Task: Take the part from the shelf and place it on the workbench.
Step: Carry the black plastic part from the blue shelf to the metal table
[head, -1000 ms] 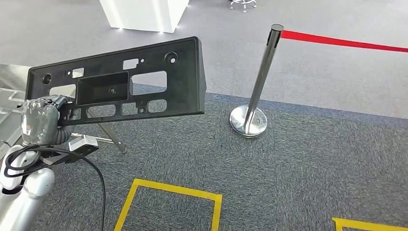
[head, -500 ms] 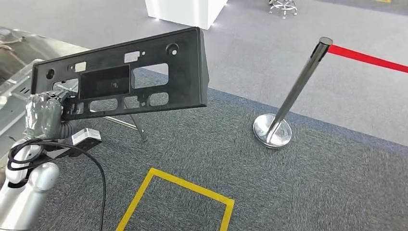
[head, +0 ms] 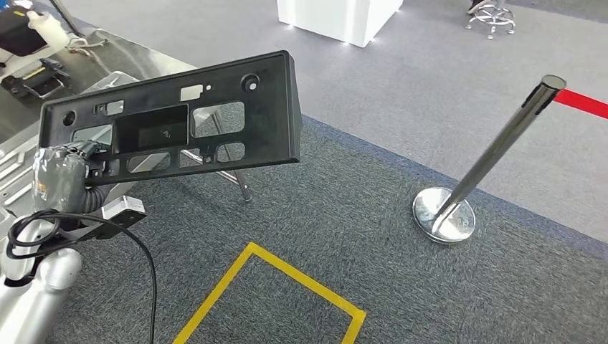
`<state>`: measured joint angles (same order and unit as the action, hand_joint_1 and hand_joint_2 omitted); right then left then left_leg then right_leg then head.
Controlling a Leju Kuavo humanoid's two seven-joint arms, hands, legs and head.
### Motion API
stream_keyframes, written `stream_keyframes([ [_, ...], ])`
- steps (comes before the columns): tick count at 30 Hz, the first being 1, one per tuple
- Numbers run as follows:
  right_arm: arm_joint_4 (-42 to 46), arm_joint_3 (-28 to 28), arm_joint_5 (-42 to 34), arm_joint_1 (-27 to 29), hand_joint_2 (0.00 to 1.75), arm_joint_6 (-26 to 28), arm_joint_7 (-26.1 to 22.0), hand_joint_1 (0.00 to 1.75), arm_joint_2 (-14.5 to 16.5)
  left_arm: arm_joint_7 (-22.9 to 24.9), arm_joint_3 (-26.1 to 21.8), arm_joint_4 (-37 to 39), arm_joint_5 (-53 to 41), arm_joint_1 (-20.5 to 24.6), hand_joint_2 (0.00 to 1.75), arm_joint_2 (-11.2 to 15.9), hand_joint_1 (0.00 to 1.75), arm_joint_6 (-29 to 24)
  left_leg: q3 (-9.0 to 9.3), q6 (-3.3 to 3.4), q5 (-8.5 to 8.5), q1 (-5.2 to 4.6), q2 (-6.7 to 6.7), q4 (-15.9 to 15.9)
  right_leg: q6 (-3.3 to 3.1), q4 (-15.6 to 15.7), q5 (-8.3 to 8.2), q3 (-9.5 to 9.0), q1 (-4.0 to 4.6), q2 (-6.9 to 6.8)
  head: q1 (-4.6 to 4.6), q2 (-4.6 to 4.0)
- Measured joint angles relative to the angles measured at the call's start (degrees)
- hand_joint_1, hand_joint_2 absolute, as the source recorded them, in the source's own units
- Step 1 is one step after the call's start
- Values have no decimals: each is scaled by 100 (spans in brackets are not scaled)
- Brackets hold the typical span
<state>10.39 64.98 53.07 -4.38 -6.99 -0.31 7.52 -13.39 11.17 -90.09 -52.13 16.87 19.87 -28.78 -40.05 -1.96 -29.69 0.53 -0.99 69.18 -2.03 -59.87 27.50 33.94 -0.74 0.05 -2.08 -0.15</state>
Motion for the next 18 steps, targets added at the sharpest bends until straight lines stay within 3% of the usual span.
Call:
stream_keyframes([
  [2, -1, 0, -4, 2, 0, 0, 13, 0, -1, 26, 5, 13, 8, 3, 175, -1, 175, 24, -293, -9, -186, 8, 59, 582, -21, -1, 19, -9, 24, -154, 0, 0],
  [3, -1, 0, -5, 1, 0, 0, 15, 0, -1, 34, 6, 21, 8, 2, 175, 0, 175, 38, -300, 1, -127, 7, 66, 586, -27, -1, 31, -18, 36, -232, -1, 0],
  [5, -1, 0, -5, -3, 0, 0, 16, 0, 1, 38, 5, 30, 4, 6, 175, 1, 175, 58, 32, 62, 233, -19, 169, -45, -30, 1, 63, -63, 61, -380, 0, 0],
  [6, -1, 0, -5, -4, 0, 0, 16, 0, 3, 38, 5, 31, 4, 18, 175, 2, 175, 62, 249, 114, 378, -62, 321, -459, -22, 1, 83, -90, 79, -452, 0, 0],
  [8, -1, 0, -5, -11, 0, 0, 16, 0, 7, 39, 3, 31, 4, 47, 175, 7, 175, 63, 505, 209, 498, -143, 534, -955, 13, 3, 115, -125, 103, -574, 1, 0],
  [9, -1, 0, -5, -18, 0, 0, 16, 0, 8, 40, 2, 31, 6, 55, 175, 14, 175, 63, 515, 238, 477, -171, 541, -1004, 36, 10, 127, -139, 109, -638, 1, 0],
  [11, -1, 0, -5, -39, 0, 0, 19, 0, 10, 42, -2, 31, 5, 47, 175, 30, 175, 63, 539, 282, 511, -152, 385, -1063, 91, 12, 160, -183, 104, -719, 1, 0],
  [13, -1, 0, -5, -46, 0, 0, 24, 0, 11, 40, -3, 32, 3, 58, 175, 40, 175, 66, 588, 338, 559, -104, 238, -1146, 150, -211, 314, -112, 86, -483, 1, 0],
  [15, -1, 0, -9, -37, 0, 1, 27, 0, 10, 45, 8, 36, 8, 71, 175, 36, 175, 71, 596, 374, 581, -81, 105, -1172, 182, -849, 636, 215, 59, -142, 2, 0],
  [17, -1, 0, -23, -26, 0, 2, 28, 0, 10, 63, 21, 50, 16, 57, 175, 26, 175, 82, 587, 384, 580, -83, -42, -1160, 200, -1455, 828, 568, 44, -45, 2, 0],
  [18, -1, 0, -36, -21, 0, 2, 26, 0, 10, 72, 25, 63, 20, 51, 175, 25, 175, 88, 585, 379, 575, -81, -127, -1146, 207, -1507, 759, 634, 39, -37, 1, 0],
])
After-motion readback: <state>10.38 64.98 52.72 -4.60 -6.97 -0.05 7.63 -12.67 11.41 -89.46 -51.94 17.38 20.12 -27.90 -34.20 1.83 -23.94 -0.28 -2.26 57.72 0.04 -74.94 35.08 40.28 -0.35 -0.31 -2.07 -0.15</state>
